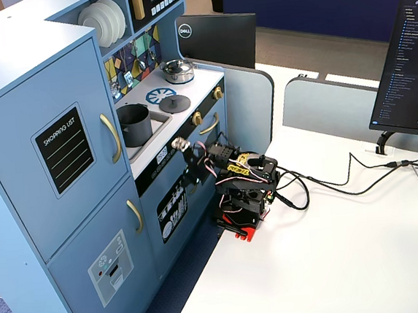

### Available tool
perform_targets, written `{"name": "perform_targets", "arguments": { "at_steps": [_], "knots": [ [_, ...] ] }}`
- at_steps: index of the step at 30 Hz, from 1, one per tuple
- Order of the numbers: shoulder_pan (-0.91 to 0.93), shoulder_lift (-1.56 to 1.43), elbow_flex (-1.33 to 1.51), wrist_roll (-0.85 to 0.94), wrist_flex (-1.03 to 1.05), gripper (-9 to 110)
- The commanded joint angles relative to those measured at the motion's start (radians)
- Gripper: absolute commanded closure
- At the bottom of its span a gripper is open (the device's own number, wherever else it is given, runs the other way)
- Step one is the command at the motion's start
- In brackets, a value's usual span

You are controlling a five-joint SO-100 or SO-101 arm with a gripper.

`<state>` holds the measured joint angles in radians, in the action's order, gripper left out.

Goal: Take off the lid from the gray recipient and place it on the counter

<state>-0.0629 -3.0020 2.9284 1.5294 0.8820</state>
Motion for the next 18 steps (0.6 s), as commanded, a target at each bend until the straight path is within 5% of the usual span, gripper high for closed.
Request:
{"name": "perform_targets", "arguments": {
  "at_steps": [1, 18],
  "knots": [
    [-0.044, -0.038, 0.072, -0.038, -0.017, 102],
    [0.028, -0.175, 0.074, -0.014, 0.647, 99]
  ]
}}
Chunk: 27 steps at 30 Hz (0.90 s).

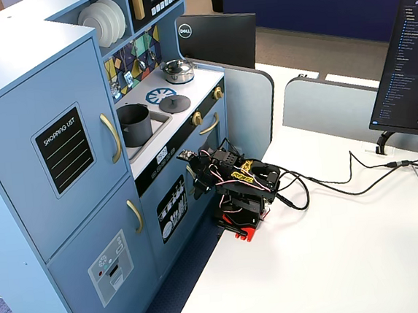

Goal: Take off the lid from the gray recipient and place it on the counter

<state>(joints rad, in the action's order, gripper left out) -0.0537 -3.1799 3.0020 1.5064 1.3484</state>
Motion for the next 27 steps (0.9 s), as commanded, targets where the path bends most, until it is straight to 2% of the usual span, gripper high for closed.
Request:
{"name": "perform_targets", "arguments": {
  "at_steps": [1, 27],
  "knots": [
    [0.018, 0.003, 0.0, -0.006, 0.179, 99],
    [0.038, 0.002, 0.0, 0.005, 0.181, 98]
  ]
}}
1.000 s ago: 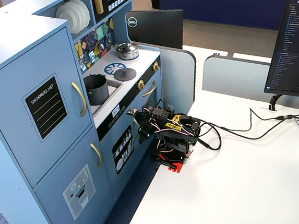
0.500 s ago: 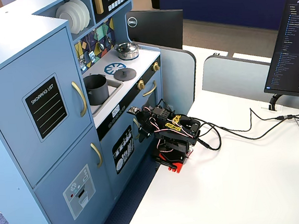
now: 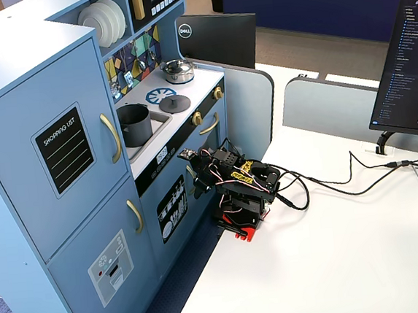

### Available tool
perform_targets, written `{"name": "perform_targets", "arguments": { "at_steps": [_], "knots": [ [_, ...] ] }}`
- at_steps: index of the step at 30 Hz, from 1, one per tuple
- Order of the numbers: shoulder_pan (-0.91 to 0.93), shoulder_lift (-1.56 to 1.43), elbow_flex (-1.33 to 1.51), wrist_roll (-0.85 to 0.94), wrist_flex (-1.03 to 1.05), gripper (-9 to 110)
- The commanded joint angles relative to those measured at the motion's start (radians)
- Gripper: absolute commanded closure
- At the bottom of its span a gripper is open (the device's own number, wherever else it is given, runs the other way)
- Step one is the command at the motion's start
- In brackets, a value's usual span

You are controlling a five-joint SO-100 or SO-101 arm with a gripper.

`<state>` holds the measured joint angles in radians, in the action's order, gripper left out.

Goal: Take off the lid from the gray recipient and place it on the counter

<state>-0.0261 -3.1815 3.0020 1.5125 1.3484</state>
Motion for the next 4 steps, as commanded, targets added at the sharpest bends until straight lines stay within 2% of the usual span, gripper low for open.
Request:
{"name": "perform_targets", "arguments": {
  "at_steps": [1, 4],
  "knots": [
    [0.011, 0.003, 0.0, -0.002, 0.181, 98],
    [0.011, 0.003, 0.0, -0.002, 0.181, 98]
  ]
}}
